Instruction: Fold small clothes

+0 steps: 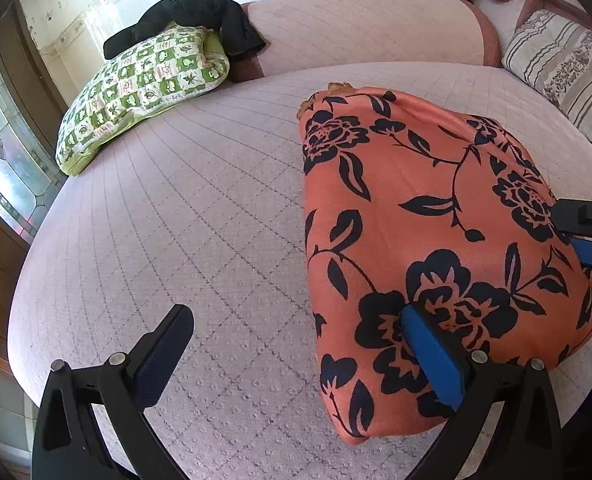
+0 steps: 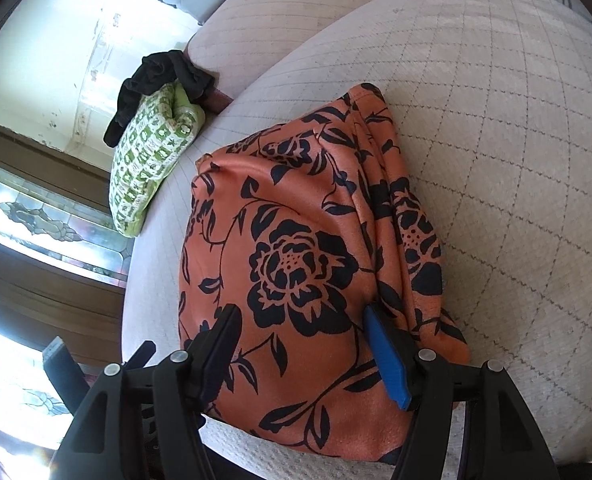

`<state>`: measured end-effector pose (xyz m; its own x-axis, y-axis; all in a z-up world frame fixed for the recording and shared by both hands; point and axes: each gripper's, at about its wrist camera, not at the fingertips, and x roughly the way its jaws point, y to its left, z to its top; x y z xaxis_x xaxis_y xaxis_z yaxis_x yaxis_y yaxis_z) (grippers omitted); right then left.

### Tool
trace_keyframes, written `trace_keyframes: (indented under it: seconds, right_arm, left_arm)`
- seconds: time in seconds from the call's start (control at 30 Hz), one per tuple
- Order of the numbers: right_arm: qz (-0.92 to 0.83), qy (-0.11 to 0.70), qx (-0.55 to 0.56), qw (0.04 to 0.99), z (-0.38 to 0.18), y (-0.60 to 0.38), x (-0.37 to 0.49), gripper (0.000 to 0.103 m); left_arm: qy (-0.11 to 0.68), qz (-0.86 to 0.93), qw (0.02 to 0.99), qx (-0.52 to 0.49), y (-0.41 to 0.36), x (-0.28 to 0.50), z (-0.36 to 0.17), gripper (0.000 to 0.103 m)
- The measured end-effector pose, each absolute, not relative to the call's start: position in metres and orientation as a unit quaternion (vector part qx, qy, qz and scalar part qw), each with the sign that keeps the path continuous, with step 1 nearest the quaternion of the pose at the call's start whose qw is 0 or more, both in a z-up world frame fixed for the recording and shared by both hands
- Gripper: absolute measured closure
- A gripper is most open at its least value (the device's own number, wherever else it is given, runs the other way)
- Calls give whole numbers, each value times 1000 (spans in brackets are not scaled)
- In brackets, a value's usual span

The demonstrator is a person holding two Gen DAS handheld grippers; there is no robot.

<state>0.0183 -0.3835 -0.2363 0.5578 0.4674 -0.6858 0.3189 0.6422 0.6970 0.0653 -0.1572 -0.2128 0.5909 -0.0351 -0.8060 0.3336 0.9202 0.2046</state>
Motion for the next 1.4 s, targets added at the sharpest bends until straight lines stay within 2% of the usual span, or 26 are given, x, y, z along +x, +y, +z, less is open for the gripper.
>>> trace_keyframes:
  seconds: [0.67,0.83,0.93,1.03,1.23,1.4]
  right_arm:
    - [89,455,455,760,-242,-410,17,36]
    - [47,378,483,788,-223,-467,9,34]
    - [22,365,516,774,-233,-497,3,32]
    - [38,386,555,736,-254,-503,5,32]
    - [53,407,547,730,-261,-499,12,27]
    - [59,417,559,714,-271,-500,22,26]
  left_arm:
    - [448,-122,867,181,-161,71,-204,0]
    - [428,-181,873,147,-158,82,-169,0]
    - [455,-213,858,101,-153,103,-160,0]
    - [502,-250,823,86,-156,124,-169,0]
    - [510,-305,796,113,-165,130,-183,0]
    - [539,-334,768,89,-157,143,-194,0]
